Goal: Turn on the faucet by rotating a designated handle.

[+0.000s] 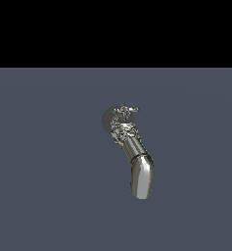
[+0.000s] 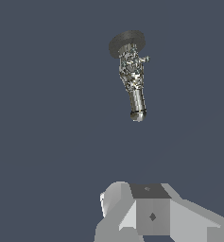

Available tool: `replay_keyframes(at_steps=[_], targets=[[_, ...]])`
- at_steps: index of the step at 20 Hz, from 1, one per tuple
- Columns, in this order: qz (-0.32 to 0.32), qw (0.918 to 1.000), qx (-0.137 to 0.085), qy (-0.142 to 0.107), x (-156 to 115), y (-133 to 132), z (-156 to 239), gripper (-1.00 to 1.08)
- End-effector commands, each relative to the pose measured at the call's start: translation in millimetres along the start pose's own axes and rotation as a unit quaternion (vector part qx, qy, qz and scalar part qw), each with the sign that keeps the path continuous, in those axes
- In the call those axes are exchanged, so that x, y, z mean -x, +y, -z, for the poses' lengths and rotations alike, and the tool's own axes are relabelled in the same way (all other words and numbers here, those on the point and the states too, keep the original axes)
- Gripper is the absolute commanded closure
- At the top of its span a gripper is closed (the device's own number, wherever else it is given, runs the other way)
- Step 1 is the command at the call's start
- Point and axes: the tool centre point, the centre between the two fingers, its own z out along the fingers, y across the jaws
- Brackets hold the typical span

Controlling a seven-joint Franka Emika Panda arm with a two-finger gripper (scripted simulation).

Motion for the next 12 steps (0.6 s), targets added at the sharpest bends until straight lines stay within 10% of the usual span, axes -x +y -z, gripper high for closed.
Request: replay_keyframes(at_steps=[1, 7, 12], targets=[[0.002, 0.9988, -0.012, -0.048, 3.9, -2.7, -38.5, 0.34], [-0.021, 0.9953, -0.007, -0.094, -28.7, 25.8, -121.4, -0.23], [0.015, 0.9935, -0.019, -0.111, -61.0, 33.4, -196.0, 0.16]])
